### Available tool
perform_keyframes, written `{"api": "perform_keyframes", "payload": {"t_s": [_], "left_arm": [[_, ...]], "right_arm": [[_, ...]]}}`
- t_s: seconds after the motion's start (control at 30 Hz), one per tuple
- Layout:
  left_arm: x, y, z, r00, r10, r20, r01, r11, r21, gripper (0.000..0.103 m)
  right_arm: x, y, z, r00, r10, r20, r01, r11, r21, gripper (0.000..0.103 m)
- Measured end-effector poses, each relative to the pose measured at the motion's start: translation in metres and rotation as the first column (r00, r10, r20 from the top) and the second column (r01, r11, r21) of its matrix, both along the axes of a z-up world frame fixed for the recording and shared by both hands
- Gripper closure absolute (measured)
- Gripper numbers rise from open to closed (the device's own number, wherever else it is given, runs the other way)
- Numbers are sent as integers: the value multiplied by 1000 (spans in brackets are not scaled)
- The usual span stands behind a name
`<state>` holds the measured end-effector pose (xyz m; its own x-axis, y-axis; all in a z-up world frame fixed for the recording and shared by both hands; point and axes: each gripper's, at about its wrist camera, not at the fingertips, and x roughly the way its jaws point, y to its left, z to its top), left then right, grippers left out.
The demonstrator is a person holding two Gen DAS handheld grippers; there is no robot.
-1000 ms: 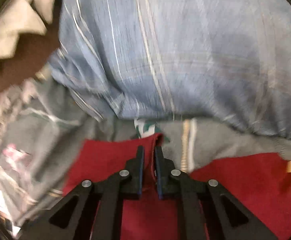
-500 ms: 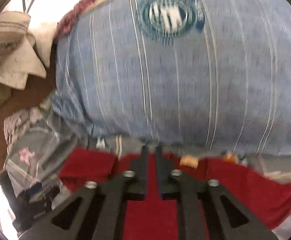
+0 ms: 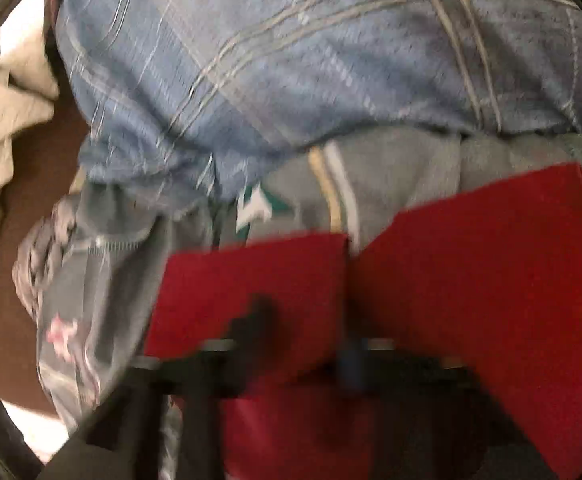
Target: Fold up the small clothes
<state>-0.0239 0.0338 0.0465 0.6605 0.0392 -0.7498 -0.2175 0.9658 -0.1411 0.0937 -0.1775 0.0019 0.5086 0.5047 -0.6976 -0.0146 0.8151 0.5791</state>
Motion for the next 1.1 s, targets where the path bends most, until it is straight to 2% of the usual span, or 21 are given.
{"api": "perform_keyframes", "payload": {"t_s": [0.07,0.2,0.3,0.37,0.43,0.5,0.57,0.67,0.8,0.83,0.9,0.93,0.97,1.03,1.1], "left_arm": [[-2,3,5,1000,20,19,-20,1000,1,0],[-9,9,15,996,58,65,-57,998,-20,0],[-14,8,19,994,63,87,-60,997,-46,0],[-13,0,16,996,42,81,-40,999,-28,0],[-11,-11,12,998,8,61,-8,1000,-4,0],[-9,-26,6,999,-29,44,29,1000,11,0],[-9,-41,2,997,-68,36,68,998,20,0],[-9,-64,-2,991,-126,35,124,990,66,0],[-9,-85,-8,983,-183,20,179,976,128,0],[-7,-87,-11,982,-190,6,188,973,137,0],[-3,-90,-19,981,-194,-30,196,968,155,0],[-1,-90,-21,981,-190,-36,193,969,155,0],[-1,-88,-22,982,-186,-36,190,970,150,0],[1,-86,-19,983,-182,-23,183,976,118,0],[3,-84,-13,981,-195,17,193,980,54,0]], "right_arm": [[-9,-7,19,998,4,63,-5,1000,13,97],[-50,-36,76,973,4,233,17,996,-88,97],[-88,-83,111,952,-33,305,71,991,-114,97],[-118,-125,131,932,-87,351,142,981,-134,97],[-137,-161,143,922,-145,358,215,963,-165,97],[-146,-187,142,917,-196,349,288,928,-237,97],[-155,-214,124,923,-242,299,327,903,-279,97],[-160,-241,94,932,-284,224,343,892,-294,97],[-167,-256,62,928,-331,170,372,848,-378,95],[-166,-260,53,928,-345,139,372,840,-395,89],[-164,-270,42,912,-401,90,394,788,-473,75],[-167,-272,42,900,-423,100,416,771,-481,59],[-174,-276,48,883,-448,141,460,763,-455,52],[-182,-279,60,865,-465,191,501,766,-404,50],[-178,-272,67,876,-434,211,482,792,-374,50]]}}
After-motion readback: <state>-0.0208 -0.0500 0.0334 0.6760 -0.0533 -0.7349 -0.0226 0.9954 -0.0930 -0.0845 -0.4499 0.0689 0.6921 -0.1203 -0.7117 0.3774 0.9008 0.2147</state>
